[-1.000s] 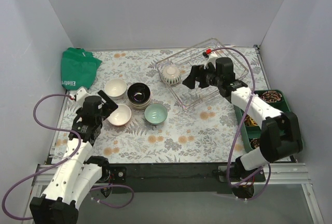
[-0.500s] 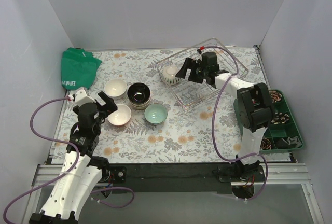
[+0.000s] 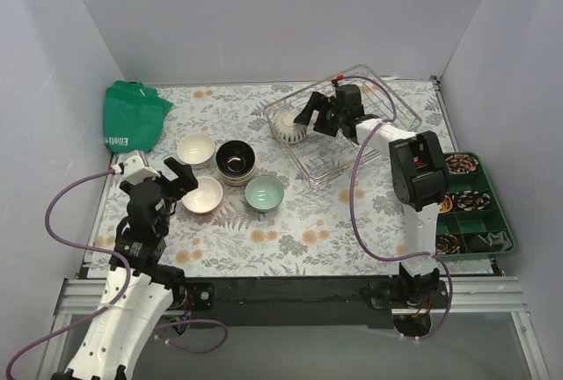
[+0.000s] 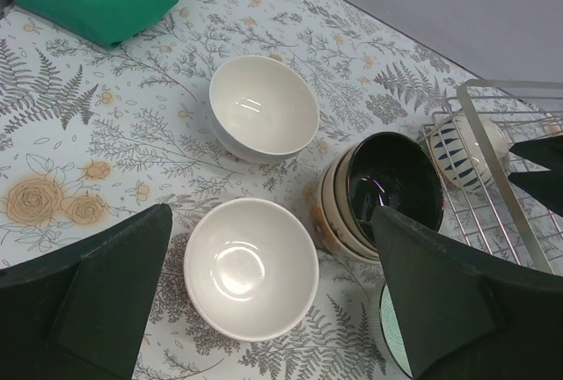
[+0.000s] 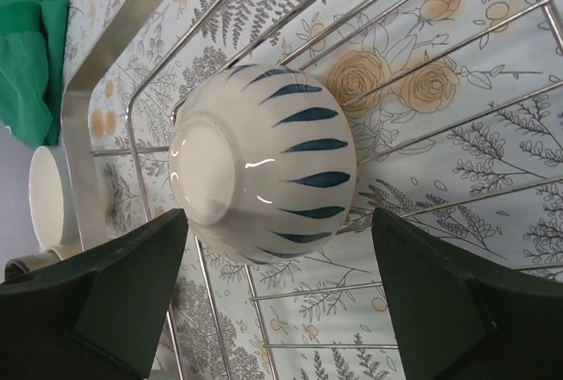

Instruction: Unload the bowls from the dish rack

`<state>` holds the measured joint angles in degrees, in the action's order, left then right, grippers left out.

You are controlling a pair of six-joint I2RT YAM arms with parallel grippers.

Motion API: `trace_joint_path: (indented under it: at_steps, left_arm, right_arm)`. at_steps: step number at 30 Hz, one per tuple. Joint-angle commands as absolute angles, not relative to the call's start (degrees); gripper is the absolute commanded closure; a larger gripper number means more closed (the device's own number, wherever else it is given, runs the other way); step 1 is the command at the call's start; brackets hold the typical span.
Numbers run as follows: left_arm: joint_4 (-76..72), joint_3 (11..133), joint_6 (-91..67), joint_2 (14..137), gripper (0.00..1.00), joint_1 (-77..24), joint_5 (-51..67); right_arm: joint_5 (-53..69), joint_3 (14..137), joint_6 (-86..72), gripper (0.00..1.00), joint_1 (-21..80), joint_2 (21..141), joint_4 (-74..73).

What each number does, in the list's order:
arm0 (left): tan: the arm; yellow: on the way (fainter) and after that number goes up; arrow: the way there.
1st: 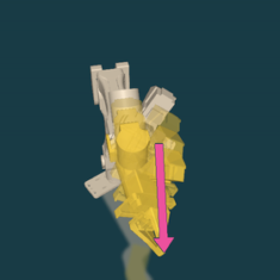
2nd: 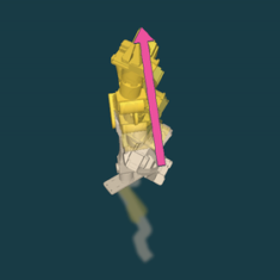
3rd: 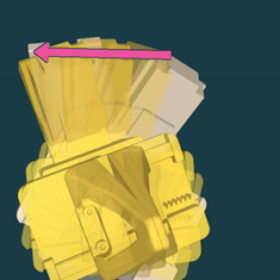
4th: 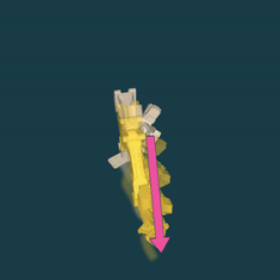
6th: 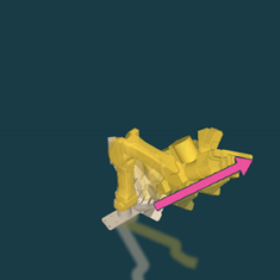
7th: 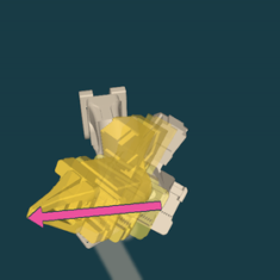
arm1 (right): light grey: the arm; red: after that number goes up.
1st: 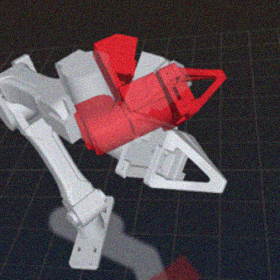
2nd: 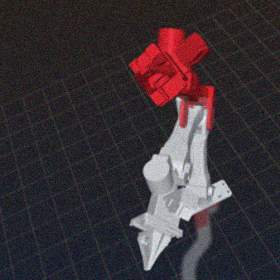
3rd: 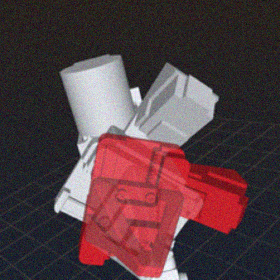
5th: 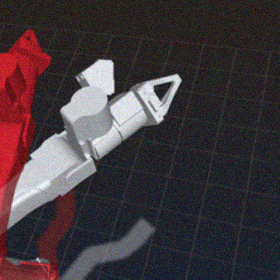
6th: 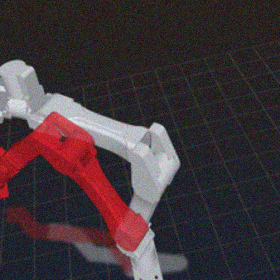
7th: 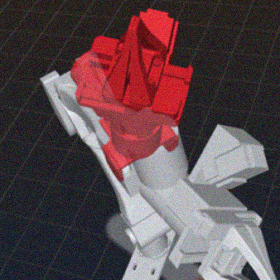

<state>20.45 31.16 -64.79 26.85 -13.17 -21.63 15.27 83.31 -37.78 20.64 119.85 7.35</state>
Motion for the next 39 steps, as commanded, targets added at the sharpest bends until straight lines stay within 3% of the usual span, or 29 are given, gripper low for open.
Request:
trace_joint_path:
  at_steps: [1, 15, 21, 27, 34, 37, 39]
  left_arm:
    - [19.4, 30.1, -63.5, 25.9, 0.02, -13.5, -22.6]
    - [19.3, 30.0, -63.4, 25.0, 0.02, -13.5, -21.9]
    - [19.3, 30.0, -63.3, 24.8, 0.02, -13.5, -21.3]
    - [19.3, 29.9, -63.2, 24.8, 0.02, -13.5, -21.2]
    - [19.3, 30.0, -63.2, 25.0, 0.02, -13.5, -21.1]
    - [19.2, 30.0, -63.2, 25.1, 0.02, -13.5, -21.1]
    - [19.2, 29.9, -63.2, 25.1, 0.02, -13.5, -21.2]
  right_arm:
    - [15.7, 86.8, -38.6, 0.07, 20.7, 121.4, 10.5]
    - [21.8, 88.0, -41.0, 0.1, 20.4, 127.5, 12.7]
    - [25.4, 85.8, -42.0, 0.16, 20.0, 128.2, 14.3]
    - [26.6, 83.8, -42.1, 0.36, 19.4, 126.7, 16.3]
    - [25.1, 83.7, -40.3, 0.83, 19.3, 122.4, 16.4]
    - [24.3, 83.2, -39.4, 0.93, 19.2, 120.1, 16.4]
    - [24.3, 82.9, -38.4, 0.95, 19.2, 118.4, 16.4]
